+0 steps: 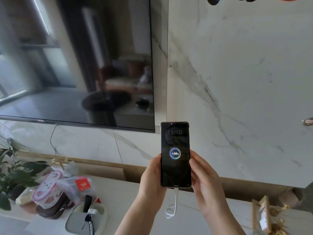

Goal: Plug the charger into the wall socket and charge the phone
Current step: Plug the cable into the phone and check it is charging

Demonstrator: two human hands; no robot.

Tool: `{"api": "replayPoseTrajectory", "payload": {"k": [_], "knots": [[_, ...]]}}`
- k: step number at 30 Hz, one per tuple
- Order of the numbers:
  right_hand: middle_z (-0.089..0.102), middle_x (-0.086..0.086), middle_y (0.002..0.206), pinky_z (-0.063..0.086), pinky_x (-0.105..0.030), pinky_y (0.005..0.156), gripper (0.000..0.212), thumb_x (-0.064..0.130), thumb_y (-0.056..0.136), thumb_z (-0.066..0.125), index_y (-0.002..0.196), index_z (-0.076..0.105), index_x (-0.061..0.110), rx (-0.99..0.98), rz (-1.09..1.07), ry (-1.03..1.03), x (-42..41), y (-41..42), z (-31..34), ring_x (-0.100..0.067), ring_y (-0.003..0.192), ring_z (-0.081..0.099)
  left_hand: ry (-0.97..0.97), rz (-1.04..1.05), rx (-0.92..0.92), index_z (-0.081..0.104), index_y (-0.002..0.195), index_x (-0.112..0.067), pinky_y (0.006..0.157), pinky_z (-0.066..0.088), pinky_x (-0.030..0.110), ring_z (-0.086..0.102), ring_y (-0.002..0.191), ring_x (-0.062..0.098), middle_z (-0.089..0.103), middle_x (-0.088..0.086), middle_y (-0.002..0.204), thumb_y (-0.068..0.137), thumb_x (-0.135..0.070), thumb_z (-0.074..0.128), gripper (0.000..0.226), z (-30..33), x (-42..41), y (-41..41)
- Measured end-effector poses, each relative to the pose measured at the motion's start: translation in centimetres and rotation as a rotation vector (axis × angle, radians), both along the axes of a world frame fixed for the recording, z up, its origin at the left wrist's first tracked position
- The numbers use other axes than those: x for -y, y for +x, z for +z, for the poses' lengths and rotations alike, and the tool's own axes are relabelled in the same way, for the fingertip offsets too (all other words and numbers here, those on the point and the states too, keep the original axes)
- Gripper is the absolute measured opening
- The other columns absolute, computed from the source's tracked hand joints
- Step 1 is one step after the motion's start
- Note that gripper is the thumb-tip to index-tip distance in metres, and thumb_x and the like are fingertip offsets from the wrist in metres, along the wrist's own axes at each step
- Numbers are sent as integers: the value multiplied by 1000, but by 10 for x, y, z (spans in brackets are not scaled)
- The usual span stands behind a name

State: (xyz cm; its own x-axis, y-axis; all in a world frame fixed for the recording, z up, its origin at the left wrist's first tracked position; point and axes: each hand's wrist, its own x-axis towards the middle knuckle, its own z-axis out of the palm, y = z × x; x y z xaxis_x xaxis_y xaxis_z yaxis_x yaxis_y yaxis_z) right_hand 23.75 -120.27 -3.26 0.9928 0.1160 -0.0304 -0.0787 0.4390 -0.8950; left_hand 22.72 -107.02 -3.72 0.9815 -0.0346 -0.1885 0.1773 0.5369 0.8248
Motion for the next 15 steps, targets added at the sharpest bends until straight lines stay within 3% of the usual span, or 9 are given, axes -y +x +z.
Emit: {"api": "replayPoseTrajectory", "payload": {"k": [7,15], "knots": [[74,-2,111,48,-33,82,28,13,89,51,108,70,23,4,13,0,1,4,-8,-17,105,67,30,-48,9,70,111,-12,89,49,36,66,109,24,71,13,116,87,-36,46,41,-6,-2,5],[71,-3,115,48,-31,81,29,14,89,53,114,67,21,-99,-12,3,5,16,-41,-18,108,66,36,-47,25,64,119,-14,97,46,40,62,110,25,67,11,117,82,-40,57,45,-32,-1,21]]}}
